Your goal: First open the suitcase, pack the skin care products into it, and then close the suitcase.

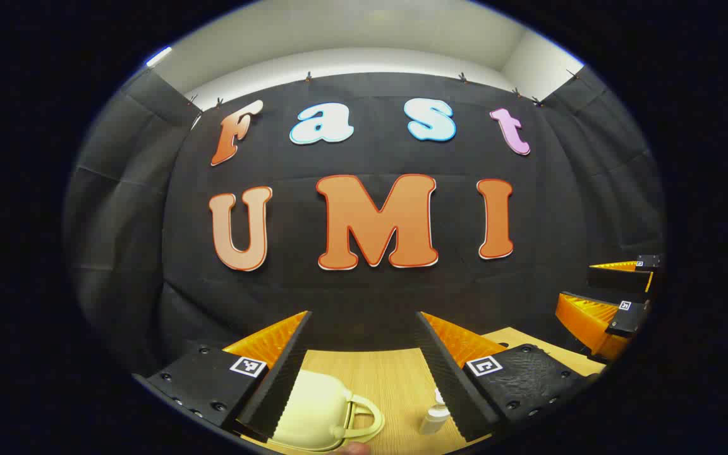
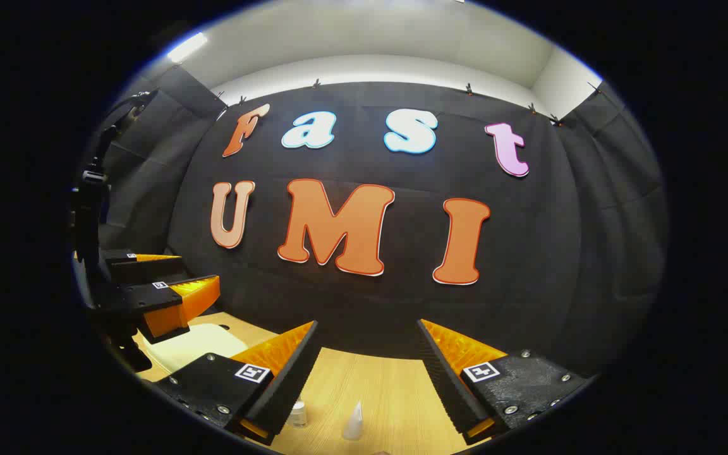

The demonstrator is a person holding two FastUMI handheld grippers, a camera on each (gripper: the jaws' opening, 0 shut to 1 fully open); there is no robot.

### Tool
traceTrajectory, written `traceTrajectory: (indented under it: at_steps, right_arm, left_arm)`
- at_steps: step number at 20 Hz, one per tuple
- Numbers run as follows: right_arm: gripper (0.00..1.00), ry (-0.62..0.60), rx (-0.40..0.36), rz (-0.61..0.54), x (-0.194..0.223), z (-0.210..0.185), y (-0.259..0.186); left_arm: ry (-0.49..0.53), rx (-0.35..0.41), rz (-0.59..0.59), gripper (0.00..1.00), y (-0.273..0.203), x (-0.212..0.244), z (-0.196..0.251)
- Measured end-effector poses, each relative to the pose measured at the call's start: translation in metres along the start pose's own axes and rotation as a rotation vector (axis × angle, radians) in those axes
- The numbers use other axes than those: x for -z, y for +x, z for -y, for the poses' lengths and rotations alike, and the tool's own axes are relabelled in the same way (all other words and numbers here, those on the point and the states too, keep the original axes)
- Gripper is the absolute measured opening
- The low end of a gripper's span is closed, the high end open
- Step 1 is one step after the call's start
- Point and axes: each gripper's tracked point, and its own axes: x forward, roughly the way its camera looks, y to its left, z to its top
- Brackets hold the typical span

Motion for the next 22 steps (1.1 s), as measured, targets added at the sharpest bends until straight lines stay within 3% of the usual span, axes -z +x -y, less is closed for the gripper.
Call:
traceTrajectory:
  at_steps: [1,10,22]
  right_arm:
    - [0.92,0.012,-0.006,-0.010,0.001,-0.004,0.001]
    - [0.95,0.022,0.036,-0.005,-0.004,-0.031,0.032]
    - [0.95,0.023,0.093,-0.021,0.003,-0.022,0.058]
  left_arm:
    - [-0.001,0.002,-0.005,0.99,0.002,0.000,-0.001]
    - [0.007,0.037,0.035,1.00,0.039,-0.009,-0.018]
    - [0.026,0.046,0.078,0.99,0.071,-0.013,-0.032]
